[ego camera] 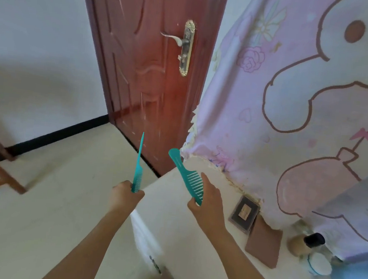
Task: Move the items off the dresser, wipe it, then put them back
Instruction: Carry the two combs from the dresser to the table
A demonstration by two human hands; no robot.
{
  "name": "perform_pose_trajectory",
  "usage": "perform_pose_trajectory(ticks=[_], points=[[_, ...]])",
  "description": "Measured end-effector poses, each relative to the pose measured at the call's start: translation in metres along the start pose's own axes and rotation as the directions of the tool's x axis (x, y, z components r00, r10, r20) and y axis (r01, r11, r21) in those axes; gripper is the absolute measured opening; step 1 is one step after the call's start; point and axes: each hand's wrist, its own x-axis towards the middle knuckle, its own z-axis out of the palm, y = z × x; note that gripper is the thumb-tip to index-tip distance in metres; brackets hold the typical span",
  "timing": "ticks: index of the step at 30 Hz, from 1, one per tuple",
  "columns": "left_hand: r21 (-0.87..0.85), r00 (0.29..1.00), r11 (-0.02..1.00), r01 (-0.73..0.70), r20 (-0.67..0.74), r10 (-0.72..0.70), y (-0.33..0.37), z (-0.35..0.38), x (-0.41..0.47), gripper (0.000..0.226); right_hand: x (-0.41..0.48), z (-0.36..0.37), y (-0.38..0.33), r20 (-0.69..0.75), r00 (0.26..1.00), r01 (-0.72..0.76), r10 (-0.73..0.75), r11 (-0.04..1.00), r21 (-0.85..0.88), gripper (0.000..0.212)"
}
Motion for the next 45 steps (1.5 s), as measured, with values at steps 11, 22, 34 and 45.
perform_pose_trajectory(ticks=[11, 22, 34, 45], points=[[-0.229, 0.876, 0.91, 0.345, -0.269, -0.4, -0.122, -0.064, -0.096, 0.016, -0.025, 0.066, -0.063, 0.22, 0.847, 0.473, -0.483, 0.875, 0.1, 0.076], [-0.45, 0.62, 0.779, 0.437, -0.477, -0.623, -0.236, -0.18, -0.225, 0.023, -0.127, 0.137, -0.21, 0.208, 0.482, 0.838, -0.851, 0.517, 0.174, 0.095], [-0.306, 0.487, 0.821, 0.482, -0.685, -0.542, -0.354, -0.358, -0.363, 0.011, -0.287, 0.213, -0.39, 0.17, 0.387, 0.851, -0.906, 0.422, 0.312, 0.074], [-0.3, 0.472, 0.851, 0.432, -0.729, -0.496, -0.426, -0.443, -0.369, 0.013, -0.319, 0.261, -0.5, 0.123, 0.381, 0.855, -0.917, 0.399, 0.33, 0.074]])
